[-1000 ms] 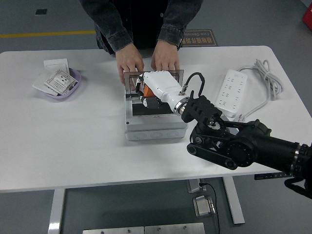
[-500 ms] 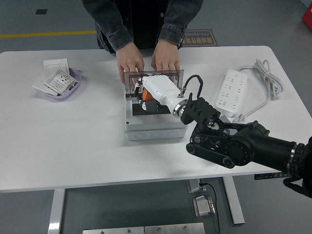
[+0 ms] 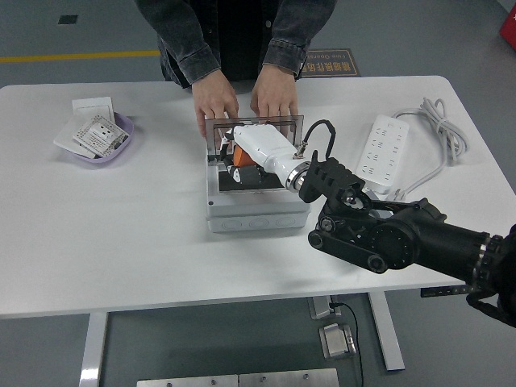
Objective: Pick up the cylinder from the cube,place it in the box,flap close box
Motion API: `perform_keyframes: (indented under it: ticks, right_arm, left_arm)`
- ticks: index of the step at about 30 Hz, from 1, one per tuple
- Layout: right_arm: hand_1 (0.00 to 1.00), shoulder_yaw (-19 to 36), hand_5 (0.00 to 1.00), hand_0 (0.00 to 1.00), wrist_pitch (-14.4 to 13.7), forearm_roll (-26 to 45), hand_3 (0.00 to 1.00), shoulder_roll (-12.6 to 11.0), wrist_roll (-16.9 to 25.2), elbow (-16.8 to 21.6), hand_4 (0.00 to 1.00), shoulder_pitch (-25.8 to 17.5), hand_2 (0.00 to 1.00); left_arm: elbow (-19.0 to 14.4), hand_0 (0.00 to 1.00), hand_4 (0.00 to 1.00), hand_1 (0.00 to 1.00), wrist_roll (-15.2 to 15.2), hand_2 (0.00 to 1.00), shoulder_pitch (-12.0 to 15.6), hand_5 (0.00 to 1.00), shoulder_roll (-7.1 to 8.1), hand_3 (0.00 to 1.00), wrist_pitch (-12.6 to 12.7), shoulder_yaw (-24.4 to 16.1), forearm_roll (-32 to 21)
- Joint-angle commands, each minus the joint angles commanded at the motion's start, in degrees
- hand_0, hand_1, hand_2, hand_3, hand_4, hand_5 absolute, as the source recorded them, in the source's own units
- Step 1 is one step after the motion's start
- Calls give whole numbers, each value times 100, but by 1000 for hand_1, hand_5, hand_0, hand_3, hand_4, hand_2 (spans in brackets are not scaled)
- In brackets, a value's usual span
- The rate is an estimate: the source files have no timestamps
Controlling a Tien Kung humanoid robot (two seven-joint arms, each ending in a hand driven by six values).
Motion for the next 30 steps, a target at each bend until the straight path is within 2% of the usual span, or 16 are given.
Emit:
perform_keyframes:
  ticks: [5,6,10,11,12,17,25,30]
  right_arm:
    - [409,-53,385,474,-7,92,657,-4,80,-82,772,-26,528]
    - [430,-59,468,506,-8,106,654,-7,96,-98,878,-34,511]
    - [430,-78,468,506,-20,147,654,-32,143,-139,878,-61,511]
    - [430,-77,468,506,-23,149,654,-40,147,-136,878,-65,511]
    - [422,-71,515,514,-25,149,648,-50,151,-126,916,-69,510]
    - [422,45,515,514,-30,110,648,-133,143,31,916,-100,510]
    - [405,756,560,531,245,21,643,-651,-140,975,943,-395,504]
    - [402,1302,564,516,479,-75,641,-1053,-336,1721,938,-589,501]
  left_arm:
    - [-3,687,652,731,-211,670,-19,110,-9,724,13,657,-632]
    - [-6,687,650,730,-252,669,-22,109,-11,721,15,797,-767]
    - [-14,687,650,730,-336,669,-29,109,-19,721,20,1333,-1285]
    - [-14,687,650,730,-341,669,-29,109,-20,721,20,1414,-1351]
    - [-16,687,641,729,-341,666,-29,104,-21,717,19,1466,-1387]
    - [-19,687,641,729,-337,666,-30,104,-26,717,11,1561,-1439]
    - [-23,685,635,725,-293,664,-4,96,-55,709,7,1472,-1334]
    - [-22,684,629,725,-273,660,17,92,-65,706,9,1426,-1299]
